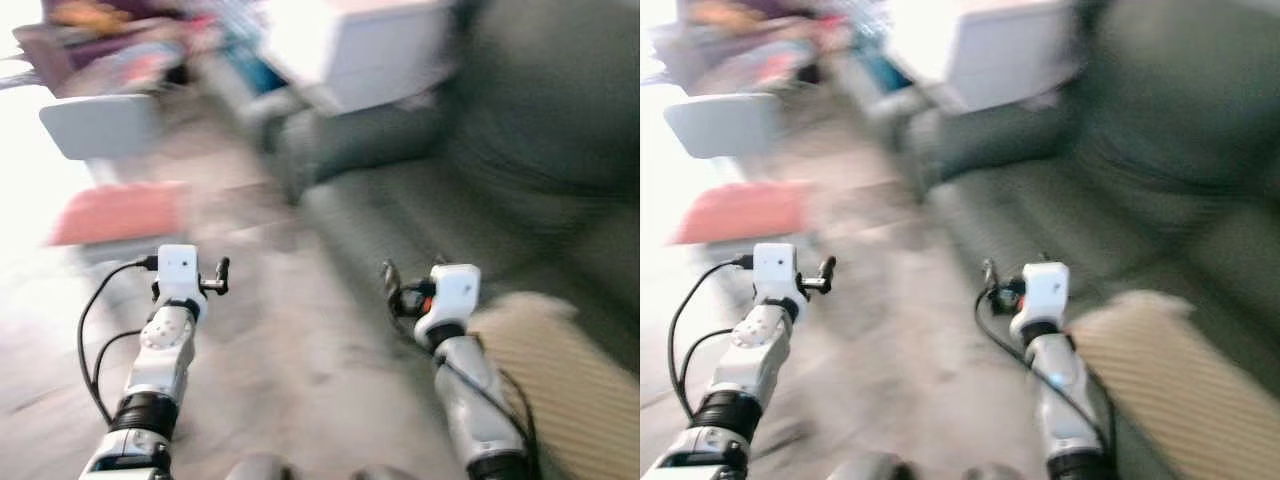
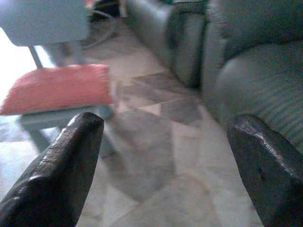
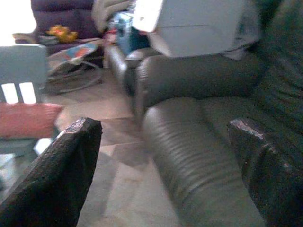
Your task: Move the pillow to the sofa
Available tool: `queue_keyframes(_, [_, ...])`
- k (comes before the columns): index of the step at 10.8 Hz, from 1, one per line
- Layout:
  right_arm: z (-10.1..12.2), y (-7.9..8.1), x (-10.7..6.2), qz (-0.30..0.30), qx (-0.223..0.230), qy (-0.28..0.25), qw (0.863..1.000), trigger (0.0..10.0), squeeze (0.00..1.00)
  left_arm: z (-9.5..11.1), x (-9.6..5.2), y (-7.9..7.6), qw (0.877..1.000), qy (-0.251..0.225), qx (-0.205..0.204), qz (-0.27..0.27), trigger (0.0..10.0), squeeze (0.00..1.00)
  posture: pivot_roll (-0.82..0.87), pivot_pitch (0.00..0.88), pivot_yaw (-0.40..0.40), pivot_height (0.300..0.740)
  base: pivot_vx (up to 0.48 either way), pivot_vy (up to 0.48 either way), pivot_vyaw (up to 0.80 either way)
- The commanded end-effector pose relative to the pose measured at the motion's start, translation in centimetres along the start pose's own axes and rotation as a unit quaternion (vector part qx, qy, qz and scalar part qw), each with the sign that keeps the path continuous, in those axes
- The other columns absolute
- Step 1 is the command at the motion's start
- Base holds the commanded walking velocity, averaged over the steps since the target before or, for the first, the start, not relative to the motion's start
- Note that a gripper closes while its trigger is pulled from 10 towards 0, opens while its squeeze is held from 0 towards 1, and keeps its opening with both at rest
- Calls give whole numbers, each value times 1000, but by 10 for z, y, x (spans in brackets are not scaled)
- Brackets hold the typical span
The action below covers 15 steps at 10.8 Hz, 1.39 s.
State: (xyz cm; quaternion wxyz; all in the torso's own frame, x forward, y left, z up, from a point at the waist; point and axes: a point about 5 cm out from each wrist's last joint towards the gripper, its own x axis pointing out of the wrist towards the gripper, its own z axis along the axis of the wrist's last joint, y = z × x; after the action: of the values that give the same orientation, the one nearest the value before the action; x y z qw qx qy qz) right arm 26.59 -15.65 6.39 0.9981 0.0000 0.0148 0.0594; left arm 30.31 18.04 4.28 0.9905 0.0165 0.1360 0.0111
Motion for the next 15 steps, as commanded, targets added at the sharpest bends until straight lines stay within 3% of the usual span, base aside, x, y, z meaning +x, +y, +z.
queue_keyframes(1, [-1,-7,-1,-12,3,6,1000,10000,0,-4,-1,-3,1000,6,9,-4,10000,0,-12,0,3,740,0,480,788])
queue_keyframes(5, [0,-9,2,-24,8,7,1000,10000,0,-9,-5,-5,1000,12,20,-8,10000,0,-6,0,-2,740,0,480,177])
queue_keyframes(8, [0,-11,4,-34,5,8,999,10000,0,-8,-3,2,999,11,38,1,10000,0,-3,0,-5,740,0,480,0])
queue_keyframes(10, [1,-9,8,-37,7,6,999,10000,0,-9,-2,6,997,16,71,-1,10000,0,-3,0,-5,740,0,480,0])
queue_keyframes(12, [1,-6,10,-36,10,5,999,10000,0,-1,0,13,994,-5,108,-22,10000,0,2,0,-9,740,0,0,0])
queue_keyframes(14, [3,-4,12,-23,-1,-2,1000,10000,0,-1,0,21,996,-5,87,-11,10000,0,2,0,-9,740,0,0,0])
queue_keyframes(15, [1,-5,10,-29,-7,4,1000,10000,0,-9,-7,12,997,-5,68,-22,10000,0,2,0,-9,740,0,0,756])
